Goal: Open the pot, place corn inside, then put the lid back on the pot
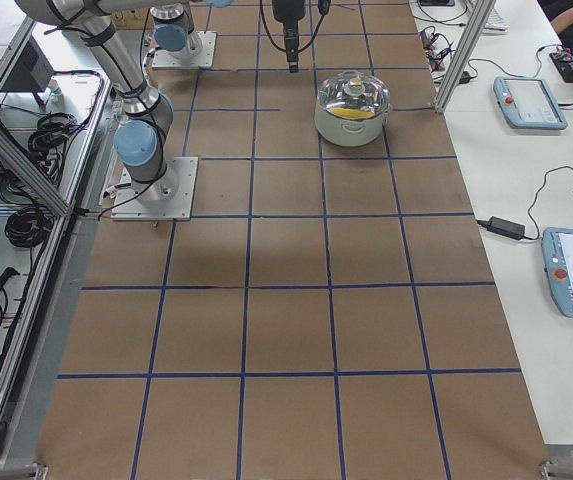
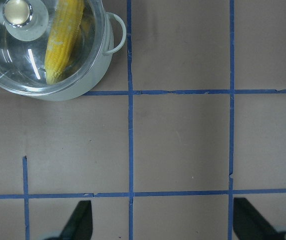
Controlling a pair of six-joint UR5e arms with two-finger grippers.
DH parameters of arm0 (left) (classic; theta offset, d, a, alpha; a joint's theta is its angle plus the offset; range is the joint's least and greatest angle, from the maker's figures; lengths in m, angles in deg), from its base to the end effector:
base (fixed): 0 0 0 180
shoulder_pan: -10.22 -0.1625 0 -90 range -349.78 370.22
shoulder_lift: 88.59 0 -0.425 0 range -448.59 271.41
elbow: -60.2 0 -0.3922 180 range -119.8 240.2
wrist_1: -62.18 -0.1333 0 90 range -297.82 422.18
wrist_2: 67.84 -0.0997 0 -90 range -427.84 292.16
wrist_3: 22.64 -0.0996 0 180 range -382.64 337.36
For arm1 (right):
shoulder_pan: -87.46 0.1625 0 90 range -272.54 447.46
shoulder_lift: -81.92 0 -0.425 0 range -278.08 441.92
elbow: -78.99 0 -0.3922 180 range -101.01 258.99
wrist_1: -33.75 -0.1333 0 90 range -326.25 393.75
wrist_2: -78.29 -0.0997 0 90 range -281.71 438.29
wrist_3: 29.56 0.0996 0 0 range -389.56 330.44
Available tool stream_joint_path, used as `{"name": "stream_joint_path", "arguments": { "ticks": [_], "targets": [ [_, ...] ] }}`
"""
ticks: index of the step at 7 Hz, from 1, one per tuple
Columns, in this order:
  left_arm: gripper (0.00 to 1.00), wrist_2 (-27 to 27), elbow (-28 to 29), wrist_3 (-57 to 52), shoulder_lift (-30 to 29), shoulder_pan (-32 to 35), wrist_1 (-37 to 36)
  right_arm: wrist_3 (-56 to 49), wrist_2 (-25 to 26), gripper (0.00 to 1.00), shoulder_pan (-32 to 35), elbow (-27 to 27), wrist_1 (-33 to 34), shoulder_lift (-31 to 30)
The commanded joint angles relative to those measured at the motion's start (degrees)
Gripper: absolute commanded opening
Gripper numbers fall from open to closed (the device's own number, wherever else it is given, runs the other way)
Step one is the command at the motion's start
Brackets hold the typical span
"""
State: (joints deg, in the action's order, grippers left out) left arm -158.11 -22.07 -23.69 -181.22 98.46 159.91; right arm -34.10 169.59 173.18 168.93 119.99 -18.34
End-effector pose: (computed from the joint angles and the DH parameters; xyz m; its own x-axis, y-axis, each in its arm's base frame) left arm -0.1173 -0.5090 0.5178 -0.9999 -0.0122 -0.0039 -0.0124 0.9989 0.0460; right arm 0.0993 -0.4292 0.5634 -0.9995 -0.0015 0.0315 -0.0050 0.9937 -0.1121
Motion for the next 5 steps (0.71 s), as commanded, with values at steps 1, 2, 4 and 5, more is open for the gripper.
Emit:
{"name": "stream_joint_path", "arguments": {
  "ticks": [1,2,4,5],
  "targets": [
    [1.0,0.0,0.0,0.0,-0.1,0.0,0.0,-0.2,0.2,0.99,0.1,0.1,0.0,0.0],
    [1.0,0.2,-0.1,-0.2,0.0,0.0,0.1,-0.3,0.2,0.99,0.1,0.1,0.0,0.0],
    [1.0,0.3,-0.2,-0.2,0.9,0.2,0.4,-0.4,0.2,0.99,0.1,0.1,0.0,0.0],
    [1.0,0.4,-0.8,-0.6,1.3,0.3,0.4,-0.4,0.2,1.0,0.1,0.2,0.0,0.0]
  ]
}}
